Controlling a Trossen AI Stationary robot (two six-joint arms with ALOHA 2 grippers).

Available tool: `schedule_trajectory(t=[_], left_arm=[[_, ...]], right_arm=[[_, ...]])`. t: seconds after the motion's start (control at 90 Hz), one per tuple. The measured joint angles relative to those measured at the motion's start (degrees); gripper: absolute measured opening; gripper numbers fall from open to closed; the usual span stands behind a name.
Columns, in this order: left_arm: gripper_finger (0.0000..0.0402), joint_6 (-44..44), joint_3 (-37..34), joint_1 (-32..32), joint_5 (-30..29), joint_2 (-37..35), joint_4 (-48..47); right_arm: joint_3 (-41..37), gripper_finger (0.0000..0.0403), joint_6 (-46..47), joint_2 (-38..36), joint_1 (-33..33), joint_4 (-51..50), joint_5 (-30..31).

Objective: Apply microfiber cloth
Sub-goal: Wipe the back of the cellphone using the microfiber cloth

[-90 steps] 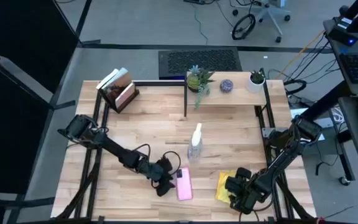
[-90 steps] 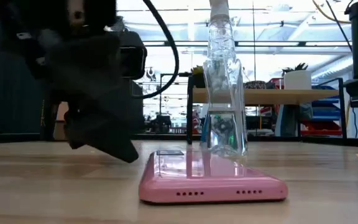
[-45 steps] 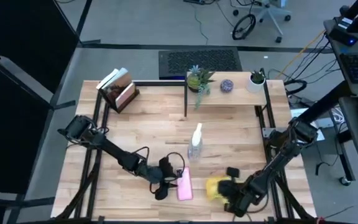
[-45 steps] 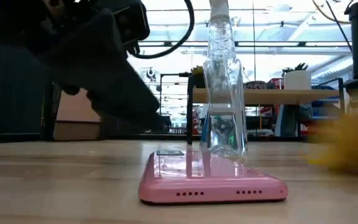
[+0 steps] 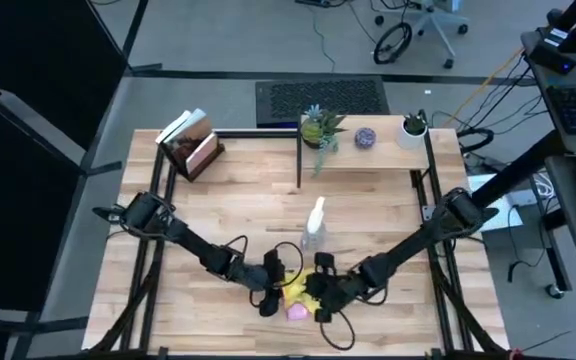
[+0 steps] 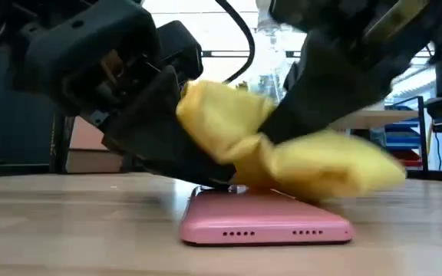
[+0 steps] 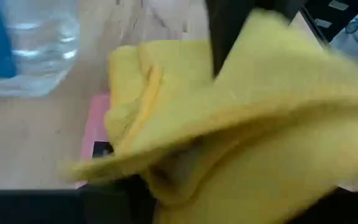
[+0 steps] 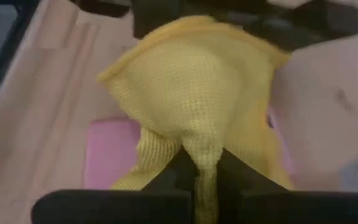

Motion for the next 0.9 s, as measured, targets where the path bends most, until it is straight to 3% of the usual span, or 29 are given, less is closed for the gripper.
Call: schedule_trajectory(t=[0.311, 0.5, 0.6, 0.744, 0.9], left_arm=[[0.0182, -0.01, 0.07, -0.03, -0.37, 0.22, -0.52], [0.0182, -0.17, -0.01, 0.05, -1.76, 0.24, -0.89], [0.0182, -0.17, -0.07, 0.35, -3.28, 0.28, -1.08], [0.0182, -0.17, -0.11, 0.35, -3.41, 0.31, -0.92], [0.0182, -0.19, -0.13, 0.35, -3.33, 0.34, -0.65]], right_arm=[[0.2, 0.0004, 6.81, 5.5, 3.16, 7.78, -4.02], [0.22, 0.0004, 9.66, 5.53, 6.41, 8.1, -16.54], [0.09, 0.0004, 9.48, 5.12, 6.75, 8.75, -19.67], [-0.13, 0.0004, 6.38, 2.33, 6.7, 7.01, -13.44], [0.11, 0.0004, 2.52, -0.66, 5.21, 7.18, 3.77]])
